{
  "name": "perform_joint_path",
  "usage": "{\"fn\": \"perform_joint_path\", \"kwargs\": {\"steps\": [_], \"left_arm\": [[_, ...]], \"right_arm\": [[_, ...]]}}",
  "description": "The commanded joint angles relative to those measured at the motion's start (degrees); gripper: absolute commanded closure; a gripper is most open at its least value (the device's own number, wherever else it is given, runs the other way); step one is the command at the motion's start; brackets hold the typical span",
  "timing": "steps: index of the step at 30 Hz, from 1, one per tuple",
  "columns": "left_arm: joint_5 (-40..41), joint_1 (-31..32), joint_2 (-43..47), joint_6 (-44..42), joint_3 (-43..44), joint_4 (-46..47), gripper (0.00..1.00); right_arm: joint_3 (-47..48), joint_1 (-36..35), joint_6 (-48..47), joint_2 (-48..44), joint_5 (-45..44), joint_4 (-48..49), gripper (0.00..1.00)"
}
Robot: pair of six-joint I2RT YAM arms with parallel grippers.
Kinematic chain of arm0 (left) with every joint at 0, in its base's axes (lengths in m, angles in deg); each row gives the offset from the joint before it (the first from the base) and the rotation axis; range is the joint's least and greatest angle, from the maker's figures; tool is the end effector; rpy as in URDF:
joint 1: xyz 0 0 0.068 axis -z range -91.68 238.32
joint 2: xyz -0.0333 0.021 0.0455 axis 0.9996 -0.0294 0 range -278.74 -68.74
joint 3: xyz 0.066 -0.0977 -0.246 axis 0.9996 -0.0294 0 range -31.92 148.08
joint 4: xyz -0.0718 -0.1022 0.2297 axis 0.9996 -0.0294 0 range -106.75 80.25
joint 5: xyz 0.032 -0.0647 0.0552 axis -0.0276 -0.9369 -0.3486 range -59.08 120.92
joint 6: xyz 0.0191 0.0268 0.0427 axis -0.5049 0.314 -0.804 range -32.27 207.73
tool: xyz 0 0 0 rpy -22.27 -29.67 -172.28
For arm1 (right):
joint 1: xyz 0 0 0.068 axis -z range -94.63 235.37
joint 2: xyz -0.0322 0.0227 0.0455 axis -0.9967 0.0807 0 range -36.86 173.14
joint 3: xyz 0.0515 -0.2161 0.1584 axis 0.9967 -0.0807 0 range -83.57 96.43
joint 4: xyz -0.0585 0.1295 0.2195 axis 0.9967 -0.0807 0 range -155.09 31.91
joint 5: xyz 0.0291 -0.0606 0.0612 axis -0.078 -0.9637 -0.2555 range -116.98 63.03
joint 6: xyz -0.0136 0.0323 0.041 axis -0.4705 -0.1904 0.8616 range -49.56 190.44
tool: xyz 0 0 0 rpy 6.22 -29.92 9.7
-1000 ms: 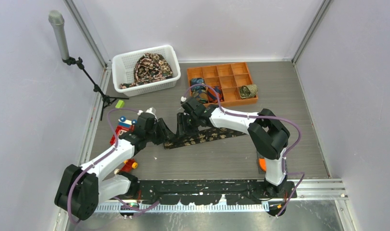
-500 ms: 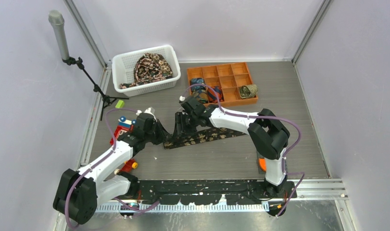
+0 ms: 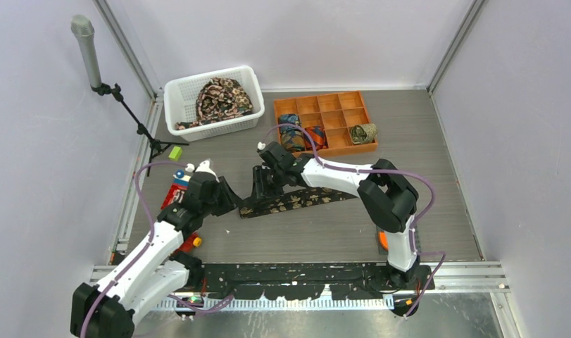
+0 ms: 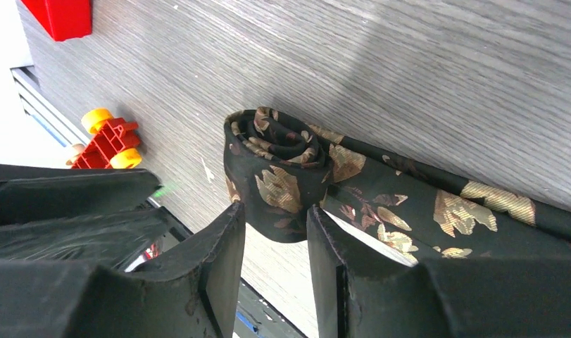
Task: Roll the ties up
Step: Roll the tie at the center of the board.
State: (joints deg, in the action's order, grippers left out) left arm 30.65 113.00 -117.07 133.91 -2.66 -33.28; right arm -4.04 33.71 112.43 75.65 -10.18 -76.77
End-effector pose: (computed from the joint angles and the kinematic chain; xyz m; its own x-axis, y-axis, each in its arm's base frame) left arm 0.1601 -0.0739 0.2132 -0.7296 -0.4586 -0.5072 -0.1523 0.8321 -0.5332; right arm 0.2564 0.3408 0.1896 -0.9384 -0.1540 -0.3095 -0.3153 0.7484 0.5835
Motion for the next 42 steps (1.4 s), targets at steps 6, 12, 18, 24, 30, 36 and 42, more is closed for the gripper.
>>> {"fn": "perform_joint_path", "kwargs": {"steps": [6,12,18,24,30,36,42], "left_arm": [[4.93,-0.34,5.89,-3.64,-1.0,-5.73,0.61],[4.94,-0.43,6.16,-4.28,-2.21,-5.49,0.48],[3.0,-0.51,4.48,-4.56,-3.55,-2.65,0.47],[0.55,-0.85,3.28,-4.51,-5.04,1.58,0.41],[0.54,-1.04,2.46,-4.58,-5.25,3.0,0.37],[-4.58,-3.53,0.84,-4.69,-6.58,6.55,0.35],[-9.93,-6.57,-0.47,-3.62,-8.67,11.4,0.36]], "right_arm": [[3.24,-0.46,-1.48,1.72,-1.72,-1.51,0.59],[3.3,-0.46,-2.05,2.28,-2.79,-2.15,0.59],[2.22,-0.46,-2.4,2.34,-3.12,-2.16,0.6],[1.3,-0.35,-2.96,2.46,-3.68,-2.15,0.63],[0.47,-0.23,-3.28,3.22,-4.27,-2.03,0.65],[-0.48,0.14,-3.57,3.35,-4.66,-1.97,0.67],[-1.94,0.46,-3.5,3.73,-4.41,-1.01,0.68]]}}
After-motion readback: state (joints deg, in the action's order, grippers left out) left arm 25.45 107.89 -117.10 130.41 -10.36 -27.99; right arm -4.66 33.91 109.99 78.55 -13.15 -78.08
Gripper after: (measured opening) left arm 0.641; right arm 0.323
